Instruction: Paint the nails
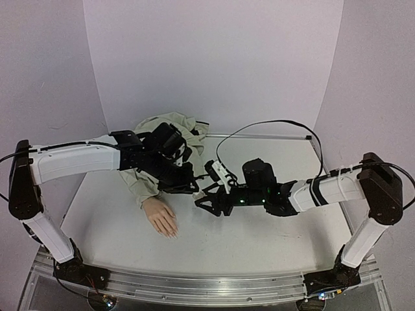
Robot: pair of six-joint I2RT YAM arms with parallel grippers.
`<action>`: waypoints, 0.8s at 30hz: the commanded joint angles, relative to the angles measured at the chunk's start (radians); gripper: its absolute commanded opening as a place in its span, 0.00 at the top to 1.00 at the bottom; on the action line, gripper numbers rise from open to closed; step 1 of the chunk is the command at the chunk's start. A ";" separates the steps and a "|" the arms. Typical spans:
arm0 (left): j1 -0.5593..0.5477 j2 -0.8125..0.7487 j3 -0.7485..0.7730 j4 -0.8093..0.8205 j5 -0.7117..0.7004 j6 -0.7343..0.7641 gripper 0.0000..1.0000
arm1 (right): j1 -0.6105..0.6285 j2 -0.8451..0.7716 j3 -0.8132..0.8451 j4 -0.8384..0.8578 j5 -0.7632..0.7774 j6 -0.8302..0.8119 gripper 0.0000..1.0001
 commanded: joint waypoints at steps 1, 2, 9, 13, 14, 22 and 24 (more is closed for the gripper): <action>0.001 -0.062 -0.010 0.050 0.019 -0.019 1.00 | 0.016 0.019 0.050 0.095 -0.018 -0.002 0.47; 0.001 -0.065 -0.011 0.053 0.022 -0.018 1.00 | 0.017 0.024 0.050 0.100 -0.016 -0.002 0.48; 0.001 -0.078 -0.022 0.060 0.029 -0.019 1.00 | 0.023 0.051 0.056 0.103 0.022 -0.018 0.57; 0.001 -0.080 -0.024 0.065 0.033 -0.019 1.00 | 0.027 0.052 0.059 0.113 0.046 -0.017 0.69; 0.001 -0.080 -0.024 0.066 0.034 -0.020 1.00 | 0.027 0.054 0.061 0.115 0.052 -0.017 0.72; 0.000 -0.087 -0.024 0.074 0.039 0.005 1.00 | 0.028 0.032 0.060 0.142 0.054 0.022 1.00; 0.001 -0.099 -0.021 0.073 0.034 0.053 0.81 | 0.028 0.015 0.054 0.143 0.053 0.037 1.00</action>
